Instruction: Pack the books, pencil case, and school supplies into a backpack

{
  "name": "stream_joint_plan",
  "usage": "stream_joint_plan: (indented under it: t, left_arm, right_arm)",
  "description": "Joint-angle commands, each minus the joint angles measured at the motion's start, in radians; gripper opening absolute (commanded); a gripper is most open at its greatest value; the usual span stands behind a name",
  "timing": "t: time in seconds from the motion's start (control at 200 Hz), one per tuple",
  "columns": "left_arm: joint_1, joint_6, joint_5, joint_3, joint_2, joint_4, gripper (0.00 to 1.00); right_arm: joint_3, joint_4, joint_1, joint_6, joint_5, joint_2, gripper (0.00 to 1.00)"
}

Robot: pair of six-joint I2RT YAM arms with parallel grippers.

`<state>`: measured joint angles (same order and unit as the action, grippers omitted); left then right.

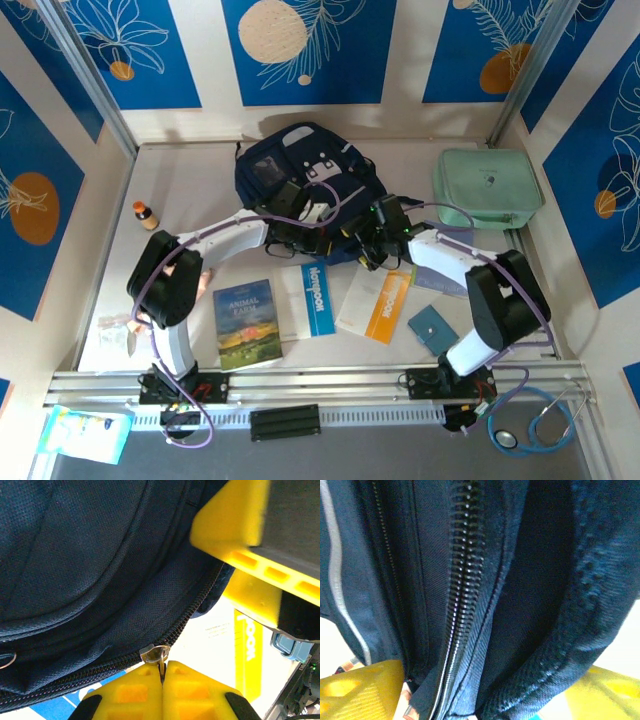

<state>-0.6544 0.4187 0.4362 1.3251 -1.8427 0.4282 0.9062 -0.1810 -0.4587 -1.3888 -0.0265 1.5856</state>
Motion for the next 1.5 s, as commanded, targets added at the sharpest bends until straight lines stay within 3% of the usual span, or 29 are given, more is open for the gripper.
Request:
stream_joint_plan:
  t: [0.0, 0.285, 0.34, 0.52, 0.645, 0.86, 1.191, 1.496]
  left_arm:
    - [-0.011, 0.000, 0.023, 0.023, 0.017, -0.021, 0.00]
    - [-0.013, -0.009, 0.014, 0.020, 0.020, -0.010, 0.00]
    - [-0.012, -0.016, -0.001, 0.019, 0.025, 0.002, 0.00]
    - [-0.010, -0.081, -0.094, 0.019, 0.045, 0.106, 0.00]
    - [-0.007, -0.171, -0.237, 0.023, 0.052, 0.233, 0.00]
    - [0.015, -0.269, -0.482, -0.009, 0.073, 0.307, 0.00]
    - [0.116, -0.295, -0.521, -0.036, 0.037, 0.198, 0.00]
    - [0.250, -0.256, -0.426, -0.014, -0.037, 0.076, 0.00]
  right_arm:
    - [0.041, -0.009, -0.021, -0.023, 0.007, 0.035, 0.76]
    - [0.026, -0.016, -0.020, -0.018, -0.028, 0.044, 0.59]
    - [0.038, -0.022, -0.018, -0.008, -0.035, 0.050, 0.50]
    - [0.068, -0.043, -0.015, 0.010, -0.091, 0.059, 0.28]
    - [0.077, -0.047, -0.014, 0.038, -0.155, 0.031, 0.18]
    - [0.081, -0.051, -0.014, 0.069, -0.198, -0.036, 0.18]
    - [0.088, -0.060, 0.020, 0.114, -0.126, -0.106, 0.18]
    - [0.118, -0.063, 0.031, 0.142, -0.078, -0.103, 0.18]
